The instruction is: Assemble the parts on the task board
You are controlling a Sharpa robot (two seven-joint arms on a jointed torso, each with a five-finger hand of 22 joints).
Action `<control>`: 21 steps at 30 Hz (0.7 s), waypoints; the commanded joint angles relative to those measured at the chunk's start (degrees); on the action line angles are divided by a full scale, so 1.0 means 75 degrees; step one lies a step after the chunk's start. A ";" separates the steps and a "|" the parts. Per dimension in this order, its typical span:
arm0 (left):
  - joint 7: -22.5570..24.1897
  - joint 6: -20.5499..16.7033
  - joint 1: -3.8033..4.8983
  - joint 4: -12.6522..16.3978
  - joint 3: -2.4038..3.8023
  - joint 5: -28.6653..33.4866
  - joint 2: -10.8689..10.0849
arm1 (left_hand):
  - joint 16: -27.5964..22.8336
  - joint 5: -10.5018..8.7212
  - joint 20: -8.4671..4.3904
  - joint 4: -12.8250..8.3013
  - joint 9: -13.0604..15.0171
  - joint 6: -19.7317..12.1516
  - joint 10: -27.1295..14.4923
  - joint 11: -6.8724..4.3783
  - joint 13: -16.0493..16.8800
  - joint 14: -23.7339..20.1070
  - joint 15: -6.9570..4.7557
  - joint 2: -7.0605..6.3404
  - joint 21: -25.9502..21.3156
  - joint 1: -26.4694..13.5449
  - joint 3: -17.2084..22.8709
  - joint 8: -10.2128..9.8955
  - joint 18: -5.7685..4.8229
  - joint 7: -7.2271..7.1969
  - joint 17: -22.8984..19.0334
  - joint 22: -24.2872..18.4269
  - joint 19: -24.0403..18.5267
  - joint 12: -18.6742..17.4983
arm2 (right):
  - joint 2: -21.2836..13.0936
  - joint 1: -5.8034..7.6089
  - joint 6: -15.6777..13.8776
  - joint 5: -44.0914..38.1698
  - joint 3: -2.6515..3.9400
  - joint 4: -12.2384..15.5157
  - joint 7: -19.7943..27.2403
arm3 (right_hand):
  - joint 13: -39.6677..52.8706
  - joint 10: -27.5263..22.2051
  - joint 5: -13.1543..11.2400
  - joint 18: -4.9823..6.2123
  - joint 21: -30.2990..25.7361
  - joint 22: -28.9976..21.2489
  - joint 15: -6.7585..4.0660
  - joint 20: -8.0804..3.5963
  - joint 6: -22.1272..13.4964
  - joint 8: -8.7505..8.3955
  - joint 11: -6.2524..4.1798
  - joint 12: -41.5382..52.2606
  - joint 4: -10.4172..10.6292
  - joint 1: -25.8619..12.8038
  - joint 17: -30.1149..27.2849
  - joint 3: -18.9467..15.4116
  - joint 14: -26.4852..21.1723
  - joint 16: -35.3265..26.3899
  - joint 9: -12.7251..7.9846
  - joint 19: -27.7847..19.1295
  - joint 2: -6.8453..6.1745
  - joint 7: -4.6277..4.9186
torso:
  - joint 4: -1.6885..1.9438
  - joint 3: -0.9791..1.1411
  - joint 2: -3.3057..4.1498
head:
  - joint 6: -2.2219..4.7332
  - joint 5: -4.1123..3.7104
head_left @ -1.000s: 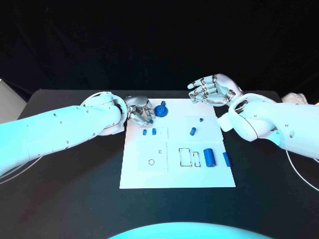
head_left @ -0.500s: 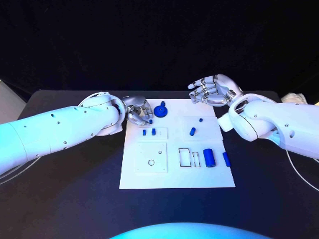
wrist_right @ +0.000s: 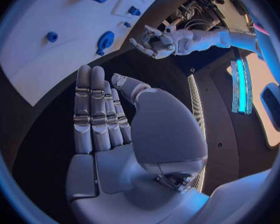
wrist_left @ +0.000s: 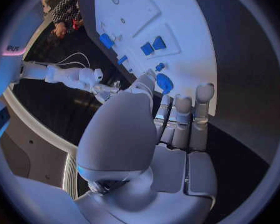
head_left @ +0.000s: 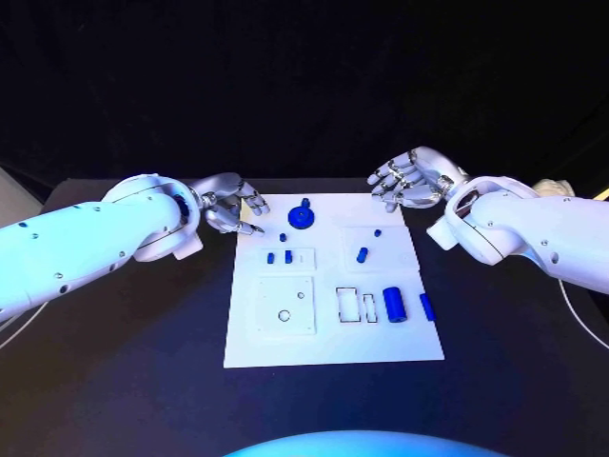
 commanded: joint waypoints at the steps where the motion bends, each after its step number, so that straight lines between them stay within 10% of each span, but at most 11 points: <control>1: 0.0730 -0.0108 0.0007 0.0162 0.0053 0.2096 -0.0232 | -0.0436 -0.0028 -0.0090 0.0042 0.0052 0.0232 0.0245 -0.0136 0.0098 -0.0578 -0.0127 0.0186 0.0068 0.0287 0.0344 0.0216 0.0045 0.0325 -0.0930 0.0039 0.0104 0.0447 | -0.0028 0.0001 0.0580 -0.2085 0.0011 -0.0167 -0.0535 | 0.0012 0.0162 0.0014 0.0026 0.0640 0.0529 -0.0089 -0.0140 0.0156 -0.0107 -0.0076 -0.0032 -0.0039 0.0078 0.0480 -0.0016 0.0288 0.0530 -0.0071 0.0059 -0.0011 -0.0042 | 0.0014 0.0008 -0.0029 | 0.0041 -0.0094; 6: 0.1565 -0.0237 0.0005 0.0431 0.0102 0.4448 -0.0685 | -0.0863 0.0005 -0.0201 -0.0007 0.0055 0.0503 0.0427 -0.0207 0.0127 -0.0726 -0.0197 0.0059 -0.0388 0.0402 0.1127 0.0492 0.0149 0.0494 -0.1243 -0.0321 -0.0240 0.0862 | -0.0074 0.0002 0.0949 -0.3908 0.0017 -0.0250 -0.1213 | 0.0085 0.0463 -0.0037 0.0067 0.1776 0.1476 -0.0222 -0.0186 0.0419 -0.0236 -0.0208 -0.0225 0.0055 -0.0144 0.1810 0.0311 0.0662 0.2224 -0.0100 0.0215 -0.0144 -0.0152 | 0.0011 -0.0007 -0.0008 | 0.0112 -0.0168; 12: 0.2385 -0.0047 -0.0027 0.0943 0.0115 0.6122 -0.1211 | -0.1083 -0.0016 -0.0229 0.0044 0.0035 0.0565 0.0629 -0.0257 0.0113 -0.0747 -0.0234 -0.0144 -0.0496 0.0168 0.1525 0.0636 0.0155 0.0449 -0.1373 -0.0400 -0.0263 0.1060 | -0.0094 -0.0021 0.1254 -0.5583 0.0018 -0.0119 -0.2000 | 0.0133 0.0369 -0.0034 -0.0350 0.4686 0.4299 -0.0198 -0.0166 0.0416 -0.0306 -0.0220 -0.0324 0.0235 -0.0366 0.4374 0.0748 0.0820 0.5530 0.0009 0.1080 -0.0436 -0.0205 | 0.0023 -0.0007 -0.0007 | 0.0153 -0.0231; 21: 0.2692 0.0035 -0.0085 0.1570 0.0114 0.6743 -0.1666 | -0.1098 -0.0033 -0.0272 0.0041 0.0023 0.0572 0.0807 -0.0312 0.0096 -0.0636 -0.0282 -0.0275 0.0355 -0.0035 0.1712 0.0732 -0.0044 0.0405 -0.1365 0.0248 0.0496 0.1165 | 0.0025 -0.0109 0.1166 -0.6634 0.0015 -0.0057 -0.2668 | 0.0060 -0.0011 -0.0073 -0.0528 0.5777 0.5397 -0.0117 -0.0084 0.0275 -0.0387 -0.0128 -0.0332 0.0354 -0.0488 0.5181 0.0913 0.0842 0.6611 0.0080 0.1352 -0.0618 -0.0179 | 0.0033 -0.0024 -0.0012 | 0.0182 -0.0181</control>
